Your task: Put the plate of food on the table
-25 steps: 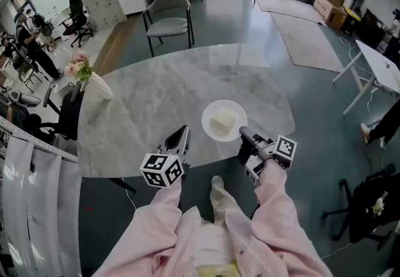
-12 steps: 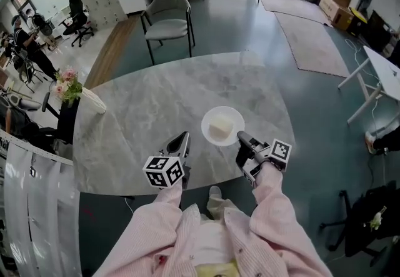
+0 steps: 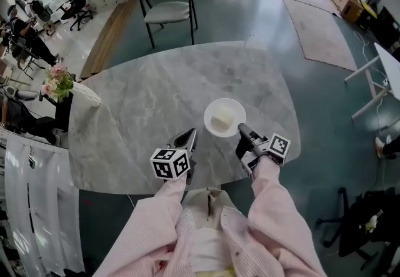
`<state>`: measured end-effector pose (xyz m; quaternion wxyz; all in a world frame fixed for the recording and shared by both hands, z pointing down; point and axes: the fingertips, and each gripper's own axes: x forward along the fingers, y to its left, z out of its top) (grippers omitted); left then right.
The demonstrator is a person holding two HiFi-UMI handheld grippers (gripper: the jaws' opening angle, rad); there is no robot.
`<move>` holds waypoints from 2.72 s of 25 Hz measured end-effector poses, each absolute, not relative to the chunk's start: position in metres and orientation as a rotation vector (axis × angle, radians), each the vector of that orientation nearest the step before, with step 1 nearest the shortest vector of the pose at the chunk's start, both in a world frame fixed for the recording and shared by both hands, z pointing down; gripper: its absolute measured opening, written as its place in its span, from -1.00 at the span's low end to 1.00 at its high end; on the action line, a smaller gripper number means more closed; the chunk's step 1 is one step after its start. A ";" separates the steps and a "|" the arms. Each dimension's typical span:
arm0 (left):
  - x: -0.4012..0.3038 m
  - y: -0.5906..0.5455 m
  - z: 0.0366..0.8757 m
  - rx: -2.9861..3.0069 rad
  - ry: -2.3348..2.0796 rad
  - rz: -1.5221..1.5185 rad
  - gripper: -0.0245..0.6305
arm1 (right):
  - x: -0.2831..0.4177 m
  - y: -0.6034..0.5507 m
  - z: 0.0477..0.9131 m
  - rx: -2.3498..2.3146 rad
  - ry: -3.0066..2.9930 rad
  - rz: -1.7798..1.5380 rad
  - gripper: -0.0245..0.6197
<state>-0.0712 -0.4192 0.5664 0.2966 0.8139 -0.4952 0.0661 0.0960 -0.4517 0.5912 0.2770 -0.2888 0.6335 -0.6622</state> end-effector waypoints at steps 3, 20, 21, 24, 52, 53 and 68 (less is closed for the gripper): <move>-0.071 -0.426 0.583 2.139 -1.301 0.201 -0.94 | 0.096 -0.459 0.606 -0.797 1.666 -1.774 -0.86; -0.071 -0.450 0.627 2.059 -1.242 0.230 -0.94 | 0.084 -0.477 0.641 -0.871 1.660 -1.801 -0.85; -0.071 -0.450 0.627 2.058 -1.239 0.231 -0.94 | 0.083 -0.478 0.643 -0.875 1.663 -1.801 -0.85; -0.069 -0.449 0.630 2.056 -1.227 0.237 -0.94 | 0.084 -0.477 0.647 -0.903 1.672 -1.805 -0.85; -0.061 -0.443 0.635 2.041 -1.187 0.268 -0.94 | 0.080 -0.462 0.670 -1.449 2.042 -1.912 -0.76; -0.061 -0.443 0.635 2.041 -1.189 0.268 -0.94 | 0.080 -0.461 0.670 -1.462 2.062 -1.906 -0.74; -0.061 -0.441 0.603 2.144 -1.185 0.231 -0.94 | 0.089 -0.455 0.642 -1.476 2.241 -1.743 -0.68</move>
